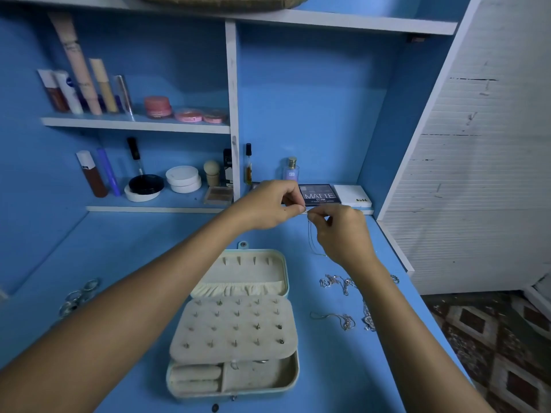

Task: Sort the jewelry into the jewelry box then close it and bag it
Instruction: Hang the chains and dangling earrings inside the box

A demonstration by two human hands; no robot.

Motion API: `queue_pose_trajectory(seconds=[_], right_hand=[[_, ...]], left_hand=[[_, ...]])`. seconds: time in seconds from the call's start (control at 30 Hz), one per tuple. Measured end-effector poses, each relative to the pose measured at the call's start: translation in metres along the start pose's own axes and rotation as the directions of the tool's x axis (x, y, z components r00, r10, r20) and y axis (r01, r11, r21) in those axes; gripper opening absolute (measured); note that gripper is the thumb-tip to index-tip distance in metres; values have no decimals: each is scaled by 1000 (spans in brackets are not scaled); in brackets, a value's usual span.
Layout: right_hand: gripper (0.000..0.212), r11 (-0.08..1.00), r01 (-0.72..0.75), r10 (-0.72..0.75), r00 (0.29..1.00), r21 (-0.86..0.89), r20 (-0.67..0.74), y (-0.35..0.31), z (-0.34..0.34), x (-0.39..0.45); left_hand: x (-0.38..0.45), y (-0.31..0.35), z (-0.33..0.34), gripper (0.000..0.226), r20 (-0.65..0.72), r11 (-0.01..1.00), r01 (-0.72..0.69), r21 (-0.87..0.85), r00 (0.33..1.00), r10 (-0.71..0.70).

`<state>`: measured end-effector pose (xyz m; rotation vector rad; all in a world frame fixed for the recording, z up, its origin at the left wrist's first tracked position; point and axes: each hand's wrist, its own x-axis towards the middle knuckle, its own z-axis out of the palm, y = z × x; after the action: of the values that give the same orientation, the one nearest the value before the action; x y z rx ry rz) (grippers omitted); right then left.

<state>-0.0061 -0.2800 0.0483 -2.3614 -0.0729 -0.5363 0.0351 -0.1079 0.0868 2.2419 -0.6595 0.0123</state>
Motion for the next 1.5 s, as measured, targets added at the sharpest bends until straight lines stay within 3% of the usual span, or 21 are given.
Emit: queue_pose_trajectory(seconds=[0.23,0.4,0.5,0.77,0.9,1.03,1.23,1.5], right_hand=[[15,998,48,-47,999,32,-15,-21,-13,6],[16,981,136,-137,991,139,-7,-39,-20,5],[19,958,116,-129,991,261,33,-51,-25,2],[10,874,21,-68,995,486,79,-72,-32,3],[16,854,15,-70,994,521,86,-82,-35,7],[18,880,53,-94,994,471,63,-88,-41,14],[16,882,51,-80,996,469,42,-98,-54,20],[26,913,20,-114,972,408,207,-99,-38,15]], left_hand=[[-2,8,-12,5,-53,999,-19,-48,998,17],[-10,22,-24,9,-103,997,-30,-72,994,22],[-14,27,-29,12,-133,994,-27,-106,991,12],[-21,29,-43,15,-104,922,6,-386,993,-50],[-27,36,-48,20,-71,863,40,-503,994,-88],[-33,36,-59,18,-69,889,53,-454,993,-95],[-47,30,-83,12,-50,970,104,-220,992,-118],[-73,20,-101,11,-93,989,86,-117,991,-97]])
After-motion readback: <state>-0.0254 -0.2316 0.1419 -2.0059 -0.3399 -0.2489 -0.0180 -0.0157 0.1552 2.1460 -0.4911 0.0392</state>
